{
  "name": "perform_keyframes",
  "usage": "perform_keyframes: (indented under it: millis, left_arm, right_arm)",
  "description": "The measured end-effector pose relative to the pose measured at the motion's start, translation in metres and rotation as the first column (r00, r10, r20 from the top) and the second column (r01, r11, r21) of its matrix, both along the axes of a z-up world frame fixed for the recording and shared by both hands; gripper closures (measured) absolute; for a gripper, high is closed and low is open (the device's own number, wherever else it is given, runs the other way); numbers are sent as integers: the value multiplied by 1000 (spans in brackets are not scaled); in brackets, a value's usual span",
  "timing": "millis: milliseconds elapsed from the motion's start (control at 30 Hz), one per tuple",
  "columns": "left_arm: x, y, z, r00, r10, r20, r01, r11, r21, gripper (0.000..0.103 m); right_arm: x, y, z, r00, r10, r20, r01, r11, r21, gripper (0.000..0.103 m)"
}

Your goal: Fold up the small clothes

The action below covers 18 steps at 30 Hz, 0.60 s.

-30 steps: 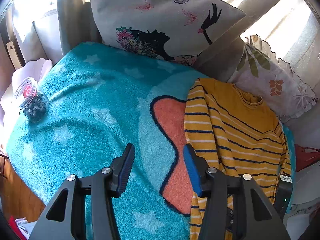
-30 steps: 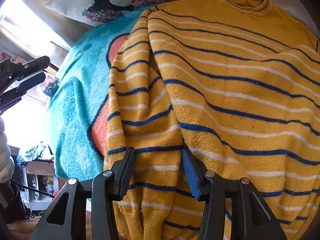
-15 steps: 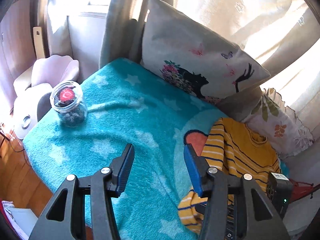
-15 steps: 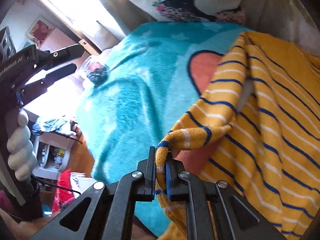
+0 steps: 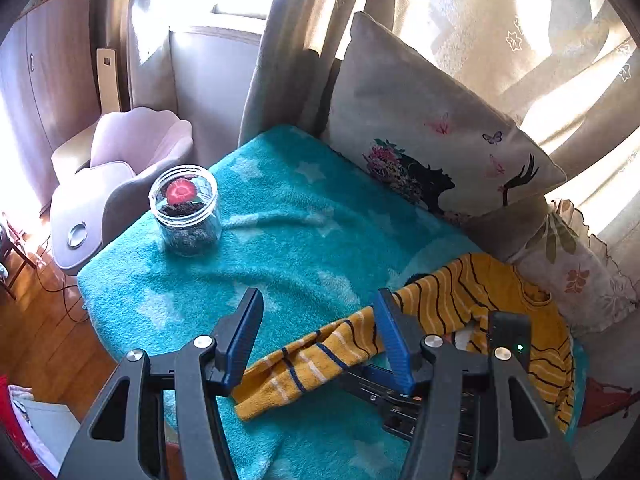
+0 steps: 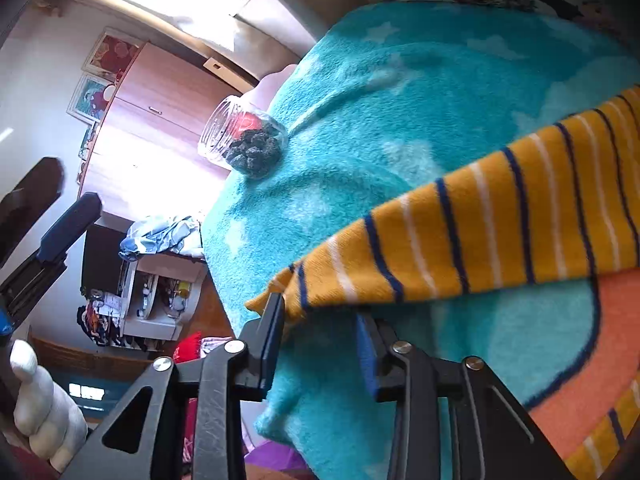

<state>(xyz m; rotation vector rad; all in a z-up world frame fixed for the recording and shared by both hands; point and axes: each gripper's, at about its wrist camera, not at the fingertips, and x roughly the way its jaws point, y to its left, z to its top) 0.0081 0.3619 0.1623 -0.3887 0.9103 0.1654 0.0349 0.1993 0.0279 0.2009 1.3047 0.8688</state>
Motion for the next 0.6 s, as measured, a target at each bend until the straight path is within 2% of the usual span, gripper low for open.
perform_keyframes:
  millis: [133,200,267,367,433,500,533,567,600]
  left_arm:
    - [16,-37,-11,994,-102,-23,102,995,-17,47]
    - [24,-61,-17,986,-164,-36,163,986,-27,47]
    - [29,-87,-26,972,-228,-56,226,973,-37,47]
    - [31,-126,-47,942,-315,-114,313,949,-34,47]
    - [27,-147,-61,918,-364,-156,360,931,-55,47]
    - [21,-167,-69,896,-402,-186,399,915,-59,47]
    - [18,-176,-71,887,-417,-196,415,908,-57,47]
    - [17,-184,-72,879,-431,-203,429,902,-56,47]
    - [14,-193,-72,873,-443,-206,441,896,-56,47]
  right_arm:
    - [-15,-88,4,986,-159,43,162,984,-75,62]
    - [-27,-143,9,957,-287,49,290,953,-91,62]
    - [-43,-201,12,908,-416,46,419,903,-100,62]
    - [-78,-290,28,787,-609,93,616,773,-152,56]
    - [-107,-343,39,692,-699,184,721,655,-227,49]
    - [-132,-387,44,613,-733,295,786,526,-326,42]
    - [-141,-409,42,587,-738,333,799,465,-381,38]
    - [-150,-428,39,571,-741,354,804,417,-424,37]
    - [-158,-443,35,556,-749,361,807,385,-447,37]
